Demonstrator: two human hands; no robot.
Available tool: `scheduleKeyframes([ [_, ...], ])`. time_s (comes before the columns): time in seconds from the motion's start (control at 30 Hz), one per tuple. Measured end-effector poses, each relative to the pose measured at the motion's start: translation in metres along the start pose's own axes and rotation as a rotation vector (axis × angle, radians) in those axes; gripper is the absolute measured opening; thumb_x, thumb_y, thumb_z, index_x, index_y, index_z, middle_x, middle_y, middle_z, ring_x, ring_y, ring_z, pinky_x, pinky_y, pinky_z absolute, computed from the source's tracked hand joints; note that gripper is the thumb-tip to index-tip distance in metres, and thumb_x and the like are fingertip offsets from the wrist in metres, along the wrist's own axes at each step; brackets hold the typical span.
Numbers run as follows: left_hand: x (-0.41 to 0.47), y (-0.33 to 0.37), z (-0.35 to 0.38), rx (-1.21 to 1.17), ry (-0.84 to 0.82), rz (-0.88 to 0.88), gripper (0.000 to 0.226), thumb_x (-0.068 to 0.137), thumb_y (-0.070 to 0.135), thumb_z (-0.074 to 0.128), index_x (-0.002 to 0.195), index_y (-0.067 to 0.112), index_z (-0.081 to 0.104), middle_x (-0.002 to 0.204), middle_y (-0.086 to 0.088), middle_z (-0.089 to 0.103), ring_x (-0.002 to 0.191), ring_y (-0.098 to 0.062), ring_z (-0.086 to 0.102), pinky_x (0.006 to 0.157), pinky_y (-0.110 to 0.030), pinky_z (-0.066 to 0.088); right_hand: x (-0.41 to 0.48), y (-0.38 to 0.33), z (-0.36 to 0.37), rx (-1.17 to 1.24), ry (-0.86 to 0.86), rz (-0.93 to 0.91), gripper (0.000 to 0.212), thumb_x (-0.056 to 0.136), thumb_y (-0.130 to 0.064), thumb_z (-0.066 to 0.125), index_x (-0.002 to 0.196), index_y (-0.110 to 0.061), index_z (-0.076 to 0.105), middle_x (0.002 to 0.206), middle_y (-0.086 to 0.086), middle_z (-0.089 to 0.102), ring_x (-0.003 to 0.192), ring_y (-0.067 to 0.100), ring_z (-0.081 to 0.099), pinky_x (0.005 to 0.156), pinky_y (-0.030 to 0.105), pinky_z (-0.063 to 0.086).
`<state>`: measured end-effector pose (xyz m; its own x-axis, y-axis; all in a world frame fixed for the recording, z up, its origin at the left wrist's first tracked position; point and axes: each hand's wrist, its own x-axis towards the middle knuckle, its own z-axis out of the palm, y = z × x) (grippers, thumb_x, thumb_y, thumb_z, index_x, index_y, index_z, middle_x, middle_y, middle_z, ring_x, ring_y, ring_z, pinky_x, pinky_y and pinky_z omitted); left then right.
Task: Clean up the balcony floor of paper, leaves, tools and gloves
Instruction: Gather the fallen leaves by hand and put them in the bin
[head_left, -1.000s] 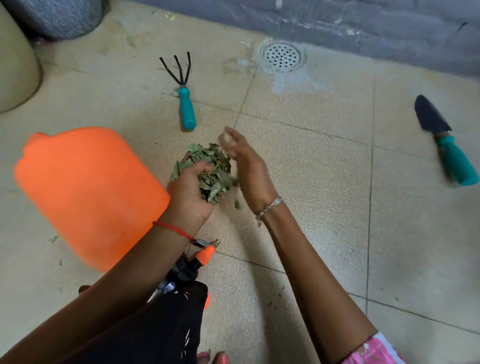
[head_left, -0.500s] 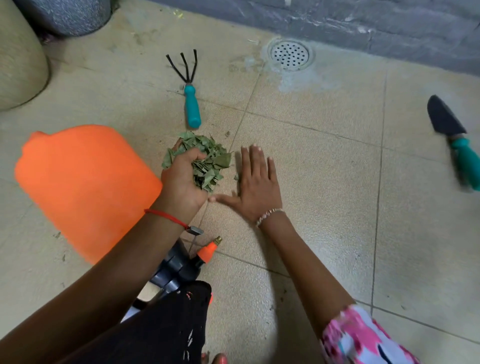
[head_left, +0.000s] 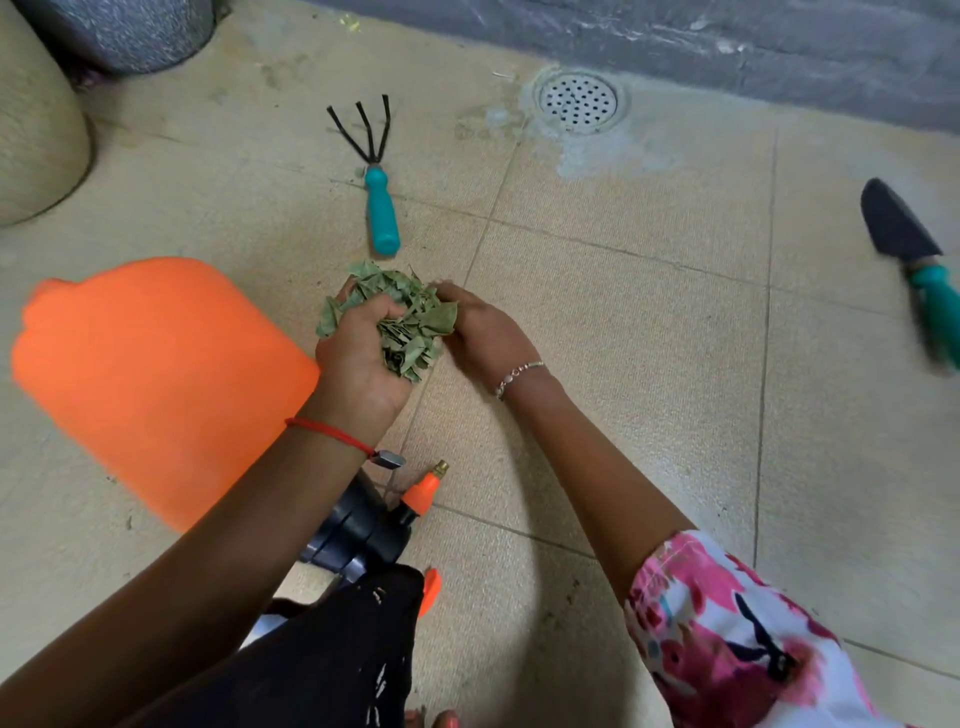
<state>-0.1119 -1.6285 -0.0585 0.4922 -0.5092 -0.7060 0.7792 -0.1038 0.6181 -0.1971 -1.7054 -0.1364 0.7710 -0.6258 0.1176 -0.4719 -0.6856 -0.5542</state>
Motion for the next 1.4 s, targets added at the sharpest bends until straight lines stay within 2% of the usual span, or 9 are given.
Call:
scheduleKeyframes([
  [0.27, -0.007, -0.004, 0.002, 0.062, -0.008, -0.023, 0.015, 0.084, -0.001, 0.048, 0.079, 0.01, 0.057, 0.077, -0.006, 0.059, 0.042, -0.014, 0.06, 0.037, -0.018, 0.044, -0.056, 0.011, -0.016, -0.1, -0.05, 0.032, 0.048, 0.097, -0.034, 0.038, 0.135, -0.005, 0.044, 0.141, 0.011, 0.043, 0.133, 0.026, 0.036, 0.112, 0.036, 0.024],
  [0.43, -0.007, -0.008, 0.006, 0.09, -0.003, -0.046, 0.013, 0.083, 0.001, 0.05, 0.079, 0.011, 0.058, 0.079, -0.005, 0.06, 0.05, -0.015, 0.059, 0.038, -0.018, 0.045, -0.093, 0.01, -0.01, -0.081, -0.003, 0.022, 0.053, 0.084, 0.016, 0.046, 0.133, -0.004, 0.047, 0.142, 0.012, 0.043, 0.136, 0.026, 0.034, 0.111, 0.026, 0.019],
  [0.5, -0.008, -0.011, 0.007, 0.09, -0.008, -0.062, 0.013, 0.082, 0.001, 0.051, 0.078, 0.01, 0.058, 0.08, -0.005, 0.061, 0.051, -0.016, 0.06, 0.039, -0.018, 0.046, -0.107, 0.007, -0.012, -0.002, 0.042, 0.104, 0.05, 0.085, 0.015, 0.046, 0.13, -0.005, 0.051, 0.14, 0.008, 0.046, 0.133, 0.016, 0.037, 0.109, 0.014, 0.016],
  [0.6, -0.01, -0.016, 0.009, 0.069, -0.024, -0.07, 0.014, 0.082, -0.001, 0.05, 0.078, 0.009, 0.059, 0.079, -0.006, 0.061, 0.047, -0.016, 0.061, 0.04, -0.02, 0.048, -0.114, 0.0, -0.018, 0.038, 0.217, 0.102, 0.025, 0.084, 0.001, 0.049, 0.101, 0.003, 0.067, 0.107, 0.015, 0.065, 0.105, 0.021, 0.061, 0.098, -0.001, 0.021],
  [0.77, -0.013, -0.021, 0.012, 0.096, -0.021, -0.085, 0.014, 0.081, -0.002, 0.051, 0.079, 0.008, 0.06, 0.079, -0.007, 0.061, 0.049, -0.016, 0.061, 0.04, -0.021, 0.048, -0.117, 0.006, -0.016, -0.159, 0.374, 0.009, 0.019, 0.064, 0.009, 0.058, 0.078, 0.002, 0.07, 0.083, 0.013, 0.068, 0.08, 0.025, 0.067, 0.071, 0.023, 0.051],
  [0.83, -0.014, -0.024, 0.012, 0.118, -0.012, -0.088, 0.013, 0.08, -0.001, 0.052, 0.078, 0.009, 0.06, 0.079, -0.006, 0.062, 0.048, -0.016, 0.061, 0.04, -0.02, 0.047, -0.113, 0.004, -0.019, 0.127, 0.559, 0.238, 0.022, 0.069, 0.014, 0.058, 0.08, 0.001, 0.072, 0.086, 0.014, 0.07, 0.081, 0.017, 0.065, 0.077, 0.018, 0.05],
  [0.97, -0.018, -0.028, 0.014, 0.157, -0.006, -0.088, 0.012, 0.081, 0.001, 0.053, 0.076, 0.01, 0.059, 0.077, -0.005, 0.061, 0.04, -0.013, 0.058, 0.037, -0.017, 0.043, -0.104, 0.005, -0.054, 1.452, 0.967, 0.966, 0.017, 0.079, 0.014, 0.058, 0.084, 0.001, 0.068, 0.083, 0.011, 0.068, 0.07, 0.013, 0.068, 0.076, 0.022, 0.057],
  [1.07, -0.02, -0.031, 0.016, 0.153, -0.018, -0.098, 0.014, 0.083, 0.001, 0.051, 0.077, 0.01, 0.058, 0.076, -0.005, 0.061, 0.044, -0.014, 0.059, 0.036, -0.016, 0.043, -0.114, 0.015, -0.077, 1.955, 0.965, 0.961, 0.019, 0.088, 0.012, 0.046, 0.087, 0.0, 0.06, 0.079, 0.012, 0.067, 0.06, 0.014, 0.068, 0.065, 0.018, 0.056],
  [1.4, -0.019, -0.048, 0.025, 0.091, -0.098, -0.129, 0.015, 0.082, -0.003, 0.051, 0.078, 0.008, 0.061, 0.078, -0.007, 0.063, 0.051, -0.017, 0.064, 0.048, -0.023, 0.054, -0.101, -0.024, -0.072, 2.278, 0.847, 0.842, 0.022, 0.089, 0.013, 0.039, 0.092, 0.001, 0.057, 0.07, 0.016, 0.068, 0.079, 0.023, 0.064, 0.071, 0.023, 0.054],
])
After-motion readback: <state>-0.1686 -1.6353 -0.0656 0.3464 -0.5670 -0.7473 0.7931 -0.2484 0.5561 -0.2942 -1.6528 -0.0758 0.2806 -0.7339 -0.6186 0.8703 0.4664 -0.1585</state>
